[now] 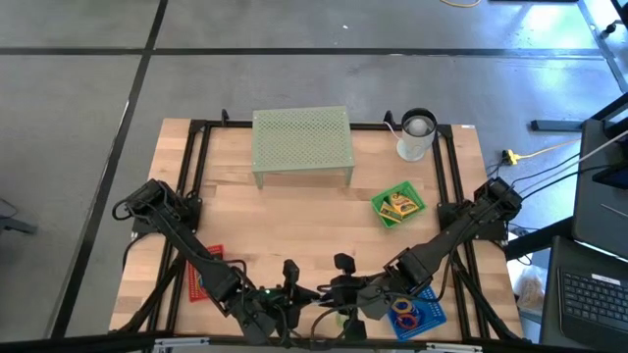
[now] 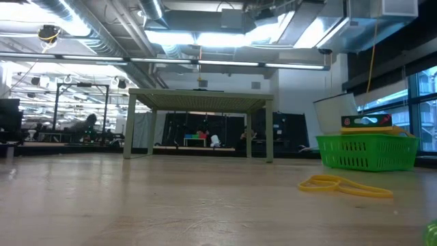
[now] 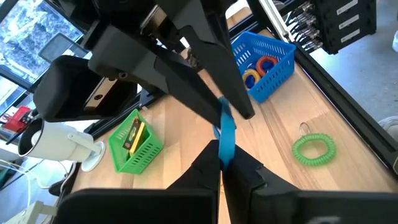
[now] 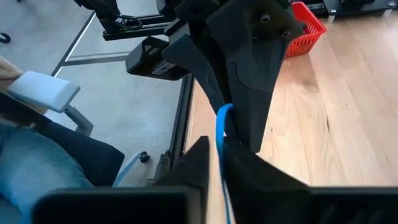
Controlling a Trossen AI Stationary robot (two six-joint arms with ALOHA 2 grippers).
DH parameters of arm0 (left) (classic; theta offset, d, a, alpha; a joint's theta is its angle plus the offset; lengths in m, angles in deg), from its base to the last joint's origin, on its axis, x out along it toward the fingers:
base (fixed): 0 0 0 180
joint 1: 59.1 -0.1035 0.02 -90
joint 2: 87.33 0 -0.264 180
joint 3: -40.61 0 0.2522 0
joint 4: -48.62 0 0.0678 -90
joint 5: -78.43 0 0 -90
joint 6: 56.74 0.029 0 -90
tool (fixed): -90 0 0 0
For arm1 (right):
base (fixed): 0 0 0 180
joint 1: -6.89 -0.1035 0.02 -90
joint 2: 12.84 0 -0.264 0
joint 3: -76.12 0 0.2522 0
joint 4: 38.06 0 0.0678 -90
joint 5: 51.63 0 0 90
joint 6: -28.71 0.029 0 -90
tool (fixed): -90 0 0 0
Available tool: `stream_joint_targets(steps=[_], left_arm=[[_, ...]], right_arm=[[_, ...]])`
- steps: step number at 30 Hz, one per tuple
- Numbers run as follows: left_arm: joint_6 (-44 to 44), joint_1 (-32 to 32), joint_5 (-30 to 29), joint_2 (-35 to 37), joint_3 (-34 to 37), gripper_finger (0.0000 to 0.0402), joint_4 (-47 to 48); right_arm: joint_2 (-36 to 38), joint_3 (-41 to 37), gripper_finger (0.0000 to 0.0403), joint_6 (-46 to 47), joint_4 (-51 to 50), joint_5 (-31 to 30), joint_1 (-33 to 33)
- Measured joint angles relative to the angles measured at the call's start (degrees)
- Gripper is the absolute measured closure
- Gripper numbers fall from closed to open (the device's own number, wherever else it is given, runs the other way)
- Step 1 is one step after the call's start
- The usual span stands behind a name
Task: Pick & Place Office Desk Supplies
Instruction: Put the blue rubber band into the red bin
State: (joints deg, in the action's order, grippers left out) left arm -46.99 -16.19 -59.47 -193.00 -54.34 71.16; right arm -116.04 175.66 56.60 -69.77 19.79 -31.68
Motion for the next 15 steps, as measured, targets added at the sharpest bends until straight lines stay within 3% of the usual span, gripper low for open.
stream_joint_targets(steps=[5,9,15], left_arm=[[-0.17,0.00,0.00,0.02,0.00,0.0399,0.04],[-1.79,0.00,0.01,0.04,-0.02,0.0399,0.61],[-8.15,-0.06,4.50,0.07,-0.04,0.0399,4.97]], right_arm=[[0.00,0.00,0.0293,0.09,-0.05,0.89,0.00],[1.69,0.00,0.0241,0.56,-3.04,7.14,0.06],[6.46,0.07,0.0200,8.61,-11.27,10.47,-0.06]])
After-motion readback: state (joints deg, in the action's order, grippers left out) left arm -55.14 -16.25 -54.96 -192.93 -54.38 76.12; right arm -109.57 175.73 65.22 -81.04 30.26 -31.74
